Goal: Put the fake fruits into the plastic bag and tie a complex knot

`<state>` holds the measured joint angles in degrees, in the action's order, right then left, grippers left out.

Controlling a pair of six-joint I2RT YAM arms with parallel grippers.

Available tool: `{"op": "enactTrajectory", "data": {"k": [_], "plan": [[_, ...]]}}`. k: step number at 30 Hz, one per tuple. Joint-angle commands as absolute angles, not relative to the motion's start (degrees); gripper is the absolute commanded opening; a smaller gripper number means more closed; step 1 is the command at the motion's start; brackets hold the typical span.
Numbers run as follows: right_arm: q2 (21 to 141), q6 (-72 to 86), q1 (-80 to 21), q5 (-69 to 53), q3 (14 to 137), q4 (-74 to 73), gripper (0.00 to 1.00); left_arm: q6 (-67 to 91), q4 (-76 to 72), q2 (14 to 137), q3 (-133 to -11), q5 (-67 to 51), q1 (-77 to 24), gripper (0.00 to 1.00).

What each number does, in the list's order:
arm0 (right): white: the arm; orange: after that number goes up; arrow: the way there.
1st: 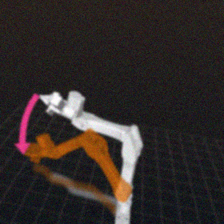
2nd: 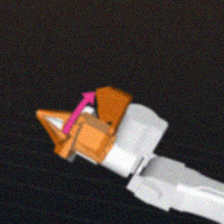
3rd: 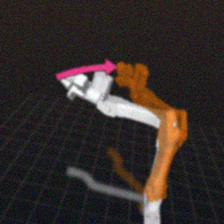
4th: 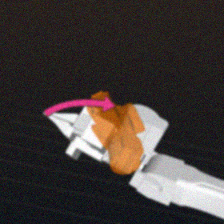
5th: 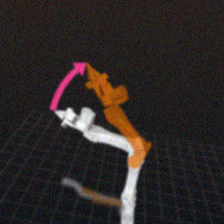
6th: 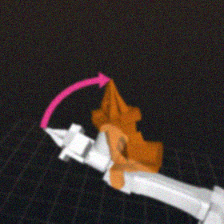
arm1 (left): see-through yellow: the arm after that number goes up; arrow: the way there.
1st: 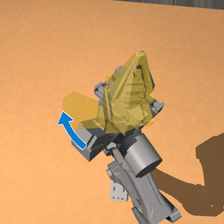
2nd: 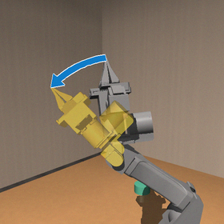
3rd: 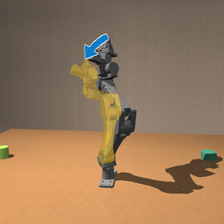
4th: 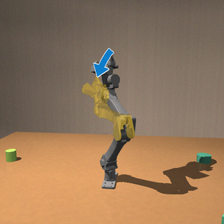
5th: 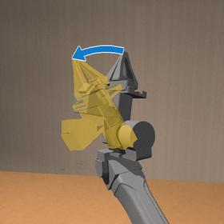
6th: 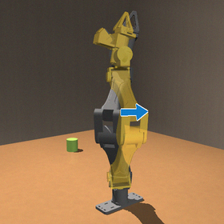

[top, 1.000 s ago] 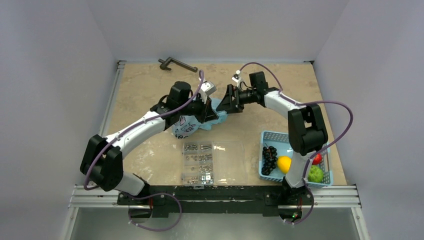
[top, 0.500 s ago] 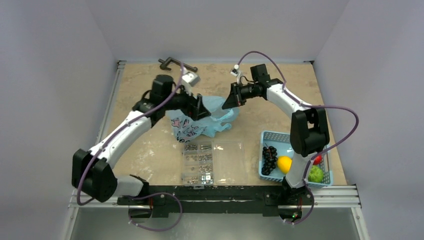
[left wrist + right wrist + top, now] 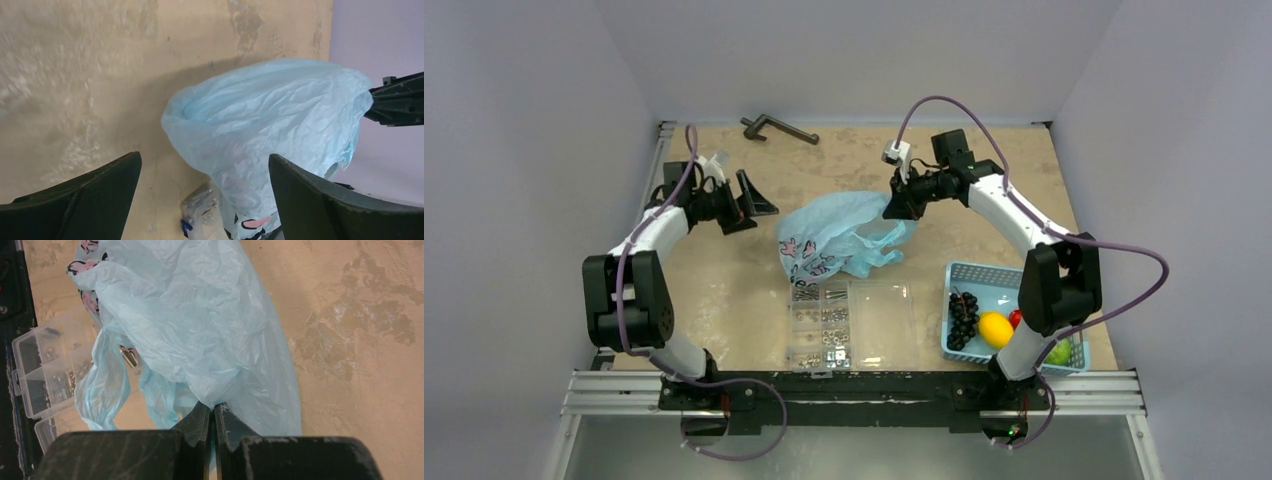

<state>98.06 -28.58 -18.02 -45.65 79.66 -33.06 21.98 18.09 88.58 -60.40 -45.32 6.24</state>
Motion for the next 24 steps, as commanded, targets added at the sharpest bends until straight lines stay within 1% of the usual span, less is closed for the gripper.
{"op": "enactTrajectory", "data": {"k": [1, 5, 10, 15, 16, 17, 18, 19, 20, 21, 23, 24], "plan": [[95.80, -34.23, -19.01, -45.05, 80.12, -33.69, 0.00, 36.26, 8.99, 90.37, -54.10, -51.81, 4.10, 1.00], [95.11, -34.96, -19.70, -45.16, 78.93, -33.42, 0.00, 45.04, -0.75, 93.18, -50.04, -52.54, 1.72, 1.00], [95.52, -34.91, -20.15, -45.35, 79.07, -34.08, 0.00, 53.35, -7.31, 98.26, -49.17, -51.52, 1.65, 1.00], [96.01, -35.29, -20.21, -45.21, 79.63, -35.17, 0.00, 62.58, -19.12, 100.78, -47.15, -51.76, 1.22, 0.99], [96.12, -35.35, -20.23, -45.37, 79.91, -35.42, 0.00, 64.00, -21.48, 101.09, -47.17, -52.18, 1.04, 0.94], [96.35, -35.44, -20.23, -45.43, 80.33, -35.68, 0.00, 65.34, -23.82, 101.52, -47.12, -52.35, 0.90, 0.80], [96.67, -35.54, -20.24, -45.44, 80.84, -35.90, 0.00, 66.57, -27.39, 101.67, -47.13, -52.50, 0.88, 0.61], [97.03, -35.59, -20.22, -45.89, 81.72, -36.33, 0.00, 67.26, -30.13, 101.46, -47.28, -52.86, 0.97, 0.36], [97.49, -35.45, -20.06, -45.77, 82.95, -37.15, 0.00, 67.37, -31.85, 100.75, -47.54, -53.17, 1.37, 0.05], [97.95, -35.76, -19.49, -44.63, 84.99, -38.60, 0.00, 66.75, -32.50, 99.35, -47.81, -53.22, 2.38, 0.00], [98.92, -35.81, -15.57, -44.00, 89.66, -41.27, 0.00, 61.71, -30.55, 95.65, -49.59, -54.41, 5.02, 0.00], [99.60, -35.33, -13.01, -44.13, 92.28, -41.95, 0.00, 55.91, -25.07, 93.20, -51.62, -54.31, 6.13, 0.00]]}}
